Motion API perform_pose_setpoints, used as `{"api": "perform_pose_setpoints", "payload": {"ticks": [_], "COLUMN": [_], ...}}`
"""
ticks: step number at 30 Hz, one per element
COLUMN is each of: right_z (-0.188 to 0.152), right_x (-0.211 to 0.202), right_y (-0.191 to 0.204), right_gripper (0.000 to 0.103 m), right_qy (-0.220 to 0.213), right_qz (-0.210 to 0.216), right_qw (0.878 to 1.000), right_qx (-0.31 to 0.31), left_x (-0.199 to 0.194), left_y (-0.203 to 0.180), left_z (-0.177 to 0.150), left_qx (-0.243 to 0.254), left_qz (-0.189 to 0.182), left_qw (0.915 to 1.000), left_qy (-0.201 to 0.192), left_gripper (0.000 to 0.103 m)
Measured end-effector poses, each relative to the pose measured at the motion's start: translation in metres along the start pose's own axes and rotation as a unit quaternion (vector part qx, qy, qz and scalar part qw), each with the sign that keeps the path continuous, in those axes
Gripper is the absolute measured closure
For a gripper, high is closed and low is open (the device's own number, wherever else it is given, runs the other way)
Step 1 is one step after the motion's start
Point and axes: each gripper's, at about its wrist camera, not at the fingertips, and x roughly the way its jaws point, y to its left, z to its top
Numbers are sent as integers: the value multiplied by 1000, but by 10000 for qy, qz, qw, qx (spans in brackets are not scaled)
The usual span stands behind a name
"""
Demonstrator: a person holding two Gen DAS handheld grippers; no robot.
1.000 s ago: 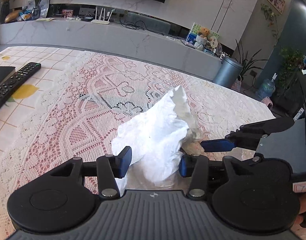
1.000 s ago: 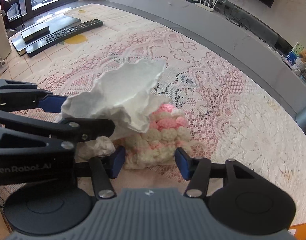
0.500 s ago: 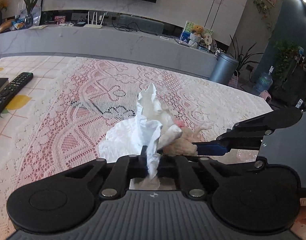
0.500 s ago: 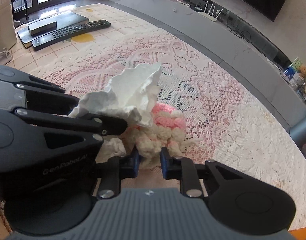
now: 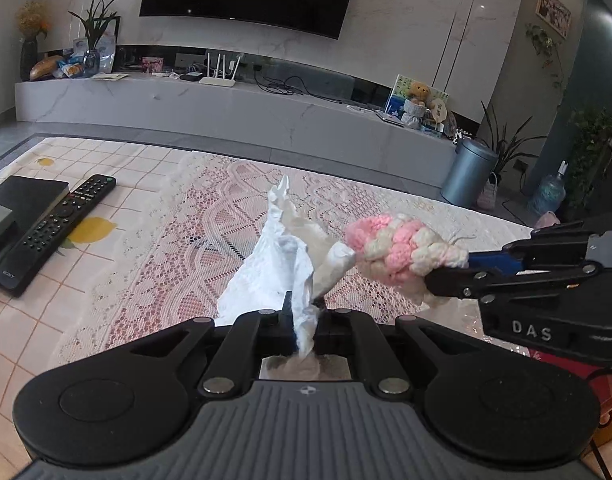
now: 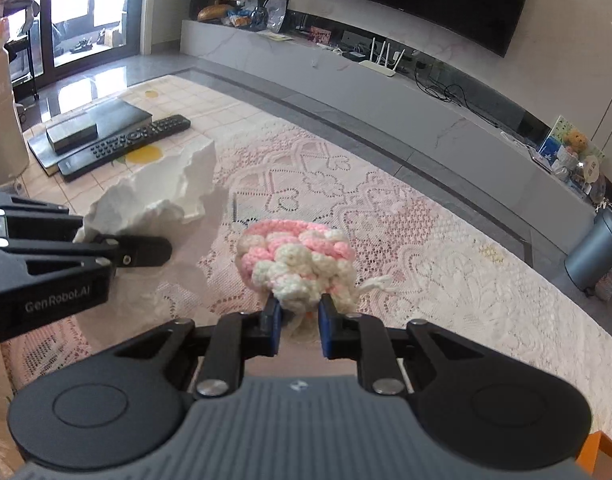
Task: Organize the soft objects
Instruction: 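Lift the tissue with the left tool while the right tool grasps and lifts the pink crocheted piece, then carry the tissue with the left tool while the right tool carries the crocheted piece to the orange box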
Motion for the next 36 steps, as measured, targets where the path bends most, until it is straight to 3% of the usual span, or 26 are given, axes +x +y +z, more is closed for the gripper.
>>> {"api": "perform_pose_setpoints", "payload": {"ticks": [14, 25, 26, 27, 36], "right_z": [-23, -85, -90, -96, -138], "right_x": [-100, -175, -182, -189, -228], "right_y": [-26, -68, -72, -77, -118], "right_gripper": [85, 86, 88, 98, 99], "right_qy": [-472, -420, -408, -385, -196], "right_qz": [257, -360, -425, -473, -1100], "right_qw": [9967, 9959, 9957, 9955, 9896], "right_qx": [603, 719, 721, 720, 910], "left_x": [-57, -86, -86, -86, -68], "left_y": [-48, -127, -136, -145, -216], "left_z": [-5, 1, 1, 1, 0], "left_qx": [162, 599, 638, 686, 1079], "left_qz": [-281, -1209, -1307, -1421, -2194], "left_qw": [9990, 9902, 9887, 9868, 9694], "left_qy": [-303, -373, -360, -364, -206], "left_gripper": [97, 97, 97, 97, 97]}}
